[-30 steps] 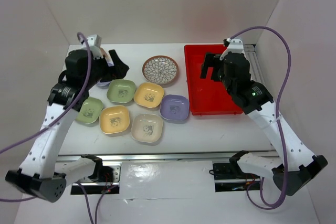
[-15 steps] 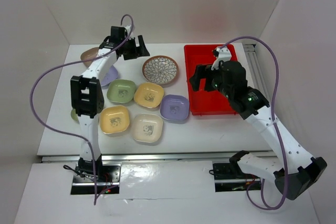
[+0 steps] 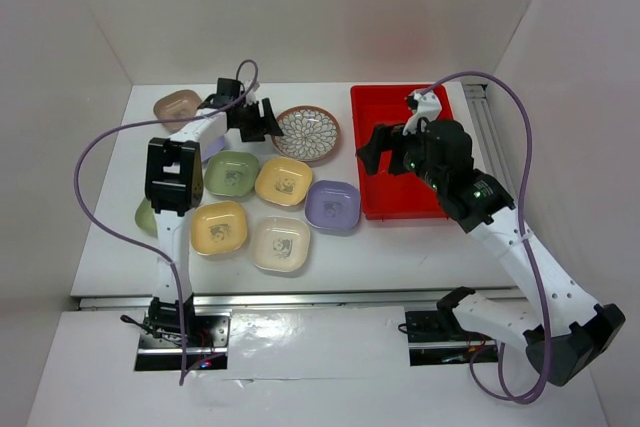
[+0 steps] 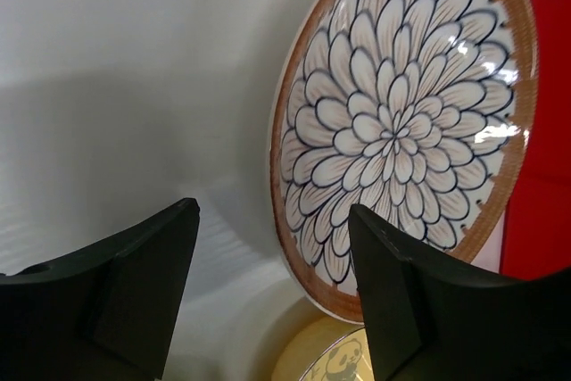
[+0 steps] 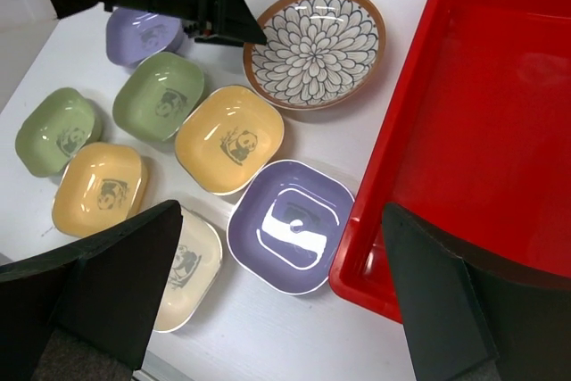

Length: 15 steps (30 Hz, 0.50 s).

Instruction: Place the plates into the plastic bin on the countertop

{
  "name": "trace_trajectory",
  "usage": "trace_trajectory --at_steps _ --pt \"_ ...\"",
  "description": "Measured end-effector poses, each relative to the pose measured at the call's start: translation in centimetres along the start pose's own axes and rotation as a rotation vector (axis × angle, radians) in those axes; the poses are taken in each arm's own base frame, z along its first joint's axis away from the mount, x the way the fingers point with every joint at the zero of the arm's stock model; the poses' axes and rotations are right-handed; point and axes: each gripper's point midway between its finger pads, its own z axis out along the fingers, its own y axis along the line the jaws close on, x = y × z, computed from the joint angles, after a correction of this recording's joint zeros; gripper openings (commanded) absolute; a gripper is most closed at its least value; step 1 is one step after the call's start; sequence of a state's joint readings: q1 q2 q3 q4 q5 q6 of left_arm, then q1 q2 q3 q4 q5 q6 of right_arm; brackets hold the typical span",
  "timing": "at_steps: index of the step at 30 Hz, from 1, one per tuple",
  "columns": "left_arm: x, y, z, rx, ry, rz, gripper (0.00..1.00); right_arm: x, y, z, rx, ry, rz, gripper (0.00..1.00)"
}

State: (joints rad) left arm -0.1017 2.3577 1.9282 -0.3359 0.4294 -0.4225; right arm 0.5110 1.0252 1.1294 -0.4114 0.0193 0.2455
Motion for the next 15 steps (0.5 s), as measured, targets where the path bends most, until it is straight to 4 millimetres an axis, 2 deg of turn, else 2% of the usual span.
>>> trace_trajectory --at_steps 2,6,10,11,13,14,15 --pt "1.3 0.4 0.5 0.004 0.031 -0.015 0.73 -0.1 0.1 0.0 -0.004 -0.005 0.0 1.0" --pt "1.4 0.1 1.1 0.027 0.028 -0.013 0.6 0.0 0.2 0.1 -0.009 -0.002 0.0 1.0" --pt "1.3 0.2 2.0 0.034 0.025 -0.033 0.36 0.4 0.4 0.2 -0.017 0.003 0.002 1.0" --pt "1.2 0.2 2.2 0.041 0.024 -0.036 0.25 0.6 0.4 0.3 -0.018 0.006 0.003 1.0" --pt "0.8 -0.2 2.4 0.057 0.02 -0.05 0.23 0.8 0.4 0.3 -0.019 0.012 0.005 1.0" --pt "0.5 -0.4 2.5 0.062 0.013 -0.056 0.18 0.9 0.5 0.4 -0.02 0.014 0.004 1.0" --pt "0.3 -0.5 2.5 0.066 0.008 -0.061 0.04 1.0 0.6 0.4 -0.022 0.015 0.005 1.0"
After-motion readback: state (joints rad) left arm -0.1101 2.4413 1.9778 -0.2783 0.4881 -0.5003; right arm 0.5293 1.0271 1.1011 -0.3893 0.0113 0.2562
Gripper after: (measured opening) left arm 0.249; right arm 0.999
